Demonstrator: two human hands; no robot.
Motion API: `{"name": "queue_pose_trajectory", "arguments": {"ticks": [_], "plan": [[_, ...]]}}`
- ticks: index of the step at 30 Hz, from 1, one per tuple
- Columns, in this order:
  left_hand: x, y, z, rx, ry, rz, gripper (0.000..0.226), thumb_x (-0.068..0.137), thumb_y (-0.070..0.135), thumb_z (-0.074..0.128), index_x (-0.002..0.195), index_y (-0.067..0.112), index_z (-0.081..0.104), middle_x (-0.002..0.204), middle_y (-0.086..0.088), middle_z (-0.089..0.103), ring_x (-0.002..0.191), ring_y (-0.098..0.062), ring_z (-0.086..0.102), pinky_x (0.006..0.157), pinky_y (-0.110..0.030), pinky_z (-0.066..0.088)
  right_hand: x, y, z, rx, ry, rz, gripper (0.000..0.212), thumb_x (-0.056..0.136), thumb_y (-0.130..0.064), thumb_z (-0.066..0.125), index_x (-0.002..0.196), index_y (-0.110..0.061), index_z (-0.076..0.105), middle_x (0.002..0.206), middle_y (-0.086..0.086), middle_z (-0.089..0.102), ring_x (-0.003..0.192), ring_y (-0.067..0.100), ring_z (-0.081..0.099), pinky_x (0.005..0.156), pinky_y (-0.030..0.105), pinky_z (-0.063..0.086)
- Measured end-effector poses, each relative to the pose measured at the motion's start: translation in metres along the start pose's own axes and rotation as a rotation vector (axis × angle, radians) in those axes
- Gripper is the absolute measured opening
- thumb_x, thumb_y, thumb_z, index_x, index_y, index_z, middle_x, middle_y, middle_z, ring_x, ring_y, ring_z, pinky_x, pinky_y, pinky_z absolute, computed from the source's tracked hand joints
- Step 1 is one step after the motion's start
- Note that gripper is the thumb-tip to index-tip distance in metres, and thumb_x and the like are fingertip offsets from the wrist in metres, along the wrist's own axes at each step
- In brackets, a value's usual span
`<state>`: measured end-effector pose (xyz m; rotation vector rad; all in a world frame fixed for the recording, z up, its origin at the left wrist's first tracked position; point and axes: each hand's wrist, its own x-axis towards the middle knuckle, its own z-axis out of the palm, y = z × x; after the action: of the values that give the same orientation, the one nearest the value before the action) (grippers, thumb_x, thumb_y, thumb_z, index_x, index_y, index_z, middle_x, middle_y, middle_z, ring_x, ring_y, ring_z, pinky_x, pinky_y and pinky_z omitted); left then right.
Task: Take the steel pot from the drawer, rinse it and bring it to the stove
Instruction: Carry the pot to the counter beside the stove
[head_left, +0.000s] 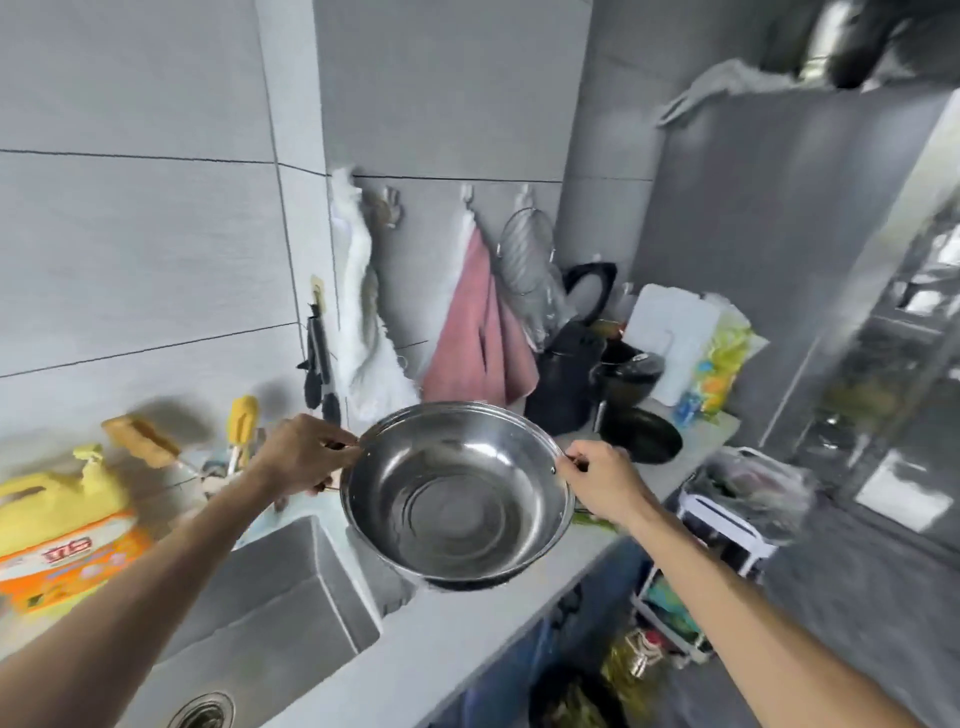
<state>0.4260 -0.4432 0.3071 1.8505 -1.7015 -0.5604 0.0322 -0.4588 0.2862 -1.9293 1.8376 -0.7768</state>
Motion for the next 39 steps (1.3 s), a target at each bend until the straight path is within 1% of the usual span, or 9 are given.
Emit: {"name": "queue_pose_trajectory", "arguments": {"ticks": [4, 8, 12, 17, 20, 23, 30, 36, 39], "plan": [[0.025, 0.1, 0.074, 0.009, -0.17, 0.185, 0.008, 0.091, 0.029, 0.081, 0.087, 0.026, 0.087, 0.072, -0.002, 0.08, 0.059, -0.031, 0.077, 0.054, -0.039, 0.066, -0.045, 0.082, -0.082, -0.016, 0.132, 0.159, 0.019, 0.099, -0.037, 0.065, 0.085, -0.025, 0.069, 0.087, -0.006, 0.075, 0.088, 0.021, 0.07, 0.079, 0.041, 0.057], [0.036, 0.211, 0.167, 0.017, -0.288, 0.373, 0.005, 0.083, 0.039, 0.079, 0.082, 0.042, 0.084, 0.061, 0.021, 0.073, 0.064, -0.018, 0.078, 0.067, -0.037, 0.067, -0.106, 0.167, -0.165, -0.099, 0.264, 0.342, 0.025, 0.101, -0.034, 0.064, 0.087, -0.016, 0.074, 0.085, 0.004, 0.077, 0.085, 0.028, 0.071, 0.065, 0.035, 0.041], [0.012, 0.328, 0.266, -0.029, -0.444, 0.497, 0.011, 0.088, 0.028, 0.08, 0.087, 0.039, 0.083, 0.07, 0.005, 0.08, 0.054, -0.018, 0.076, 0.055, -0.04, 0.067, -0.179, 0.251, -0.245, -0.164, 0.39, 0.506, 0.027, 0.099, -0.037, 0.065, 0.083, -0.016, 0.072, 0.08, 0.002, 0.073, 0.087, 0.03, 0.069, 0.071, 0.037, 0.046], [-0.044, 0.465, 0.385, -0.131, -0.62, 0.657, 0.014, 0.09, 0.029, 0.083, 0.103, 0.032, 0.086, 0.056, 0.021, 0.071, 0.047, 0.001, 0.066, 0.055, -0.033, 0.064, -0.285, 0.338, -0.338, -0.156, 0.524, 0.69, 0.03, 0.101, -0.04, 0.063, 0.079, -0.021, 0.068, 0.066, -0.006, 0.065, 0.067, 0.023, 0.064, 0.067, 0.04, 0.057], [-0.084, 0.537, 0.448, -0.195, -0.719, 0.748, 0.035, 0.077, 0.049, 0.087, 0.108, 0.033, 0.085, 0.06, 0.018, 0.075, 0.052, -0.013, 0.073, 0.048, -0.031, 0.061, -0.352, 0.374, -0.38, -0.176, 0.611, 0.819, 0.028, 0.101, -0.04, 0.062, 0.084, -0.02, 0.071, 0.072, -0.001, 0.071, 0.07, 0.024, 0.066, 0.067, 0.038, 0.053], [-0.138, 0.606, 0.503, -0.192, -0.815, 0.85, 0.024, 0.084, 0.039, 0.089, 0.106, 0.034, 0.083, 0.062, 0.014, 0.076, 0.063, -0.028, 0.079, 0.047, -0.032, 0.062, -0.421, 0.409, -0.406, -0.174, 0.7, 0.952, 0.026, 0.1, -0.041, 0.062, 0.086, -0.02, 0.071, 0.076, 0.008, 0.075, 0.066, 0.028, 0.068, 0.067, 0.042, 0.06], [-0.268, 0.732, 0.617, -0.151, -1.044, 1.081, 0.022, 0.087, 0.033, 0.085, 0.109, 0.03, 0.086, 0.093, 0.005, 0.084, 0.069, -0.031, 0.08, 0.046, -0.034, 0.063, -0.564, 0.447, -0.429, -0.169, 0.901, 1.281, 0.029, 0.098, -0.043, 0.06, 0.079, -0.022, 0.066, 0.073, 0.007, 0.07, 0.066, 0.033, 0.071, 0.06, 0.046, 0.063], [-0.379, 0.808, 0.7, -0.097, -1.224, 1.32, 0.02, 0.089, 0.037, 0.085, 0.108, 0.034, 0.085, 0.095, 0.012, 0.083, 0.063, -0.017, 0.079, 0.047, -0.033, 0.063, -0.654, 0.46, -0.431, -0.23, 1.041, 1.54, 0.033, 0.102, -0.04, 0.057, 0.083, -0.016, 0.071, 0.071, 0.008, 0.072, 0.043, 0.022, 0.067, 0.039, 0.033, 0.054], [-0.436, 0.834, 0.731, -0.077, -1.307, 1.418, 0.016, 0.089, 0.037, 0.085, 0.104, 0.036, 0.084, 0.093, 0.007, 0.084, 0.056, -0.014, 0.076, 0.05, -0.033, 0.063, -0.693, 0.46, -0.421, -0.25, 1.141, 1.659, 0.03, 0.101, -0.038, 0.058, 0.083, -0.017, 0.071, 0.069, 0.005, 0.071, 0.044, 0.022, 0.067, 0.042, 0.035, 0.056]]}}
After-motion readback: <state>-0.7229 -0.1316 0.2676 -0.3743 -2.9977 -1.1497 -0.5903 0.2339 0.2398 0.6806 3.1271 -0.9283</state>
